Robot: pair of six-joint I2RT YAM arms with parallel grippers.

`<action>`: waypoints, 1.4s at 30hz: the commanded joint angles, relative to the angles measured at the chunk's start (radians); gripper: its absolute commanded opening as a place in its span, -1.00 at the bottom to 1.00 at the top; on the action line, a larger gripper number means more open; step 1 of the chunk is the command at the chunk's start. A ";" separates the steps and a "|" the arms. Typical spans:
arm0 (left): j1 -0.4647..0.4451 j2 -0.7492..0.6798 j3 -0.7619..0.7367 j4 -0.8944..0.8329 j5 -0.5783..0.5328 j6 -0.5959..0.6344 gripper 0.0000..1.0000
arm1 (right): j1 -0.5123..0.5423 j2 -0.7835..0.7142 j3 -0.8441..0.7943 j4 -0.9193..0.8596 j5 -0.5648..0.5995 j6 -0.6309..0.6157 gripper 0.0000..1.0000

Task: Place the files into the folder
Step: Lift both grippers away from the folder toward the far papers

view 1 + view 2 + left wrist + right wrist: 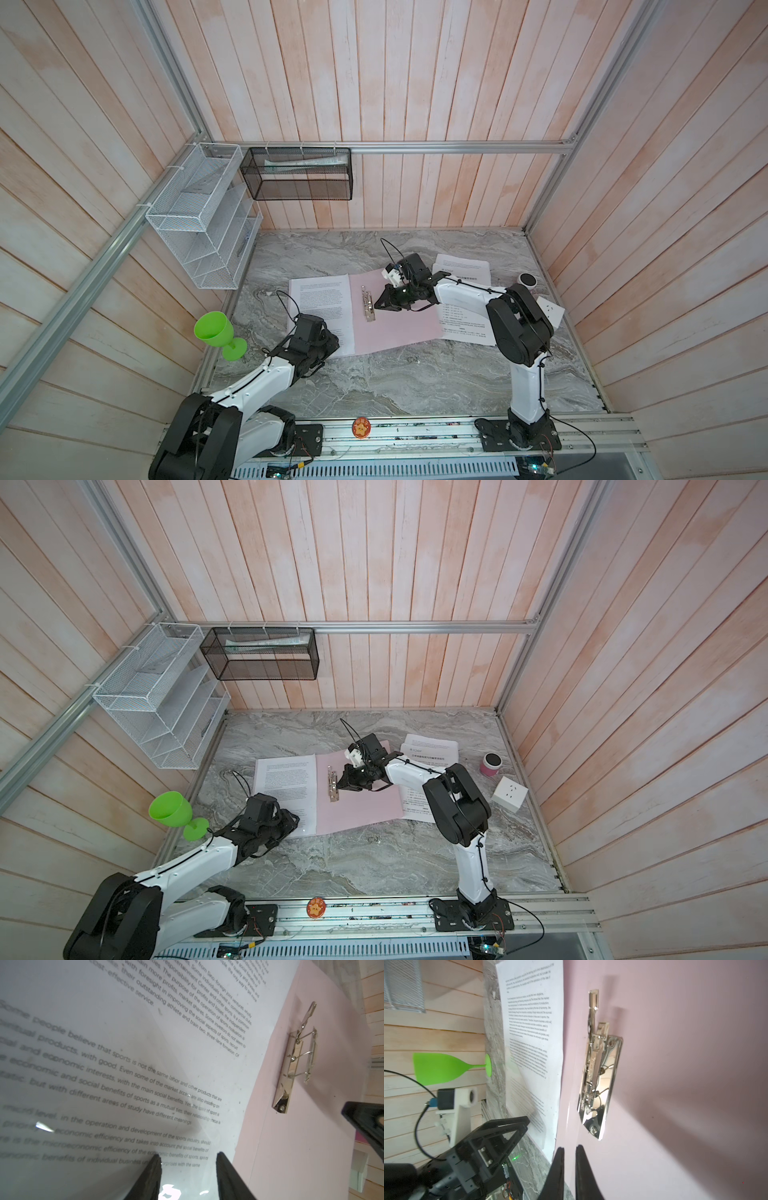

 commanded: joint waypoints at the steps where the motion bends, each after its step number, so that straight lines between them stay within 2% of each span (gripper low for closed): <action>1: 0.001 0.029 -0.020 -0.120 -0.013 0.009 -0.04 | -0.011 -0.053 -0.054 0.082 -0.048 0.041 -0.77; 7: 0.003 0.003 0.041 -0.196 -0.066 0.077 0.12 | -0.022 -0.089 -0.159 0.132 -0.046 0.054 -0.77; 12: 0.003 -0.018 0.126 -0.214 -0.063 0.161 0.23 | -0.076 -0.168 -0.219 0.094 0.034 0.005 -0.72; 17: 0.001 0.061 0.287 -0.230 -0.037 0.281 0.27 | -0.151 -0.296 -0.282 0.034 0.141 -0.072 -0.58; 22: -0.003 0.131 0.408 -0.222 -0.018 0.333 0.31 | -0.248 -0.415 -0.342 -0.006 0.217 -0.117 -0.57; 28: -0.037 0.178 0.533 -0.240 -0.061 0.364 0.31 | -0.261 -0.482 -0.244 -0.215 0.572 -0.264 -0.57; 32: -0.084 0.218 0.594 -0.202 -0.048 0.372 0.31 | -0.264 -0.565 -0.285 -0.192 0.820 -0.308 -0.55; 35: -0.128 0.243 0.607 -0.137 -0.009 0.372 0.31 | -0.264 -0.634 -0.383 -0.068 0.884 -0.395 -0.44; 38: -0.170 0.255 0.591 -0.068 0.031 0.369 0.32 | -0.266 -0.682 -0.477 0.051 0.900 -0.431 -0.30; 40: -0.198 0.266 0.588 -0.045 0.042 0.373 0.34 | -0.270 -0.682 -0.491 0.071 0.893 -0.412 -0.23; 42: -0.221 0.281 0.594 -0.045 0.042 0.376 0.34 | -0.300 -0.662 -0.464 0.033 0.859 -0.343 -0.22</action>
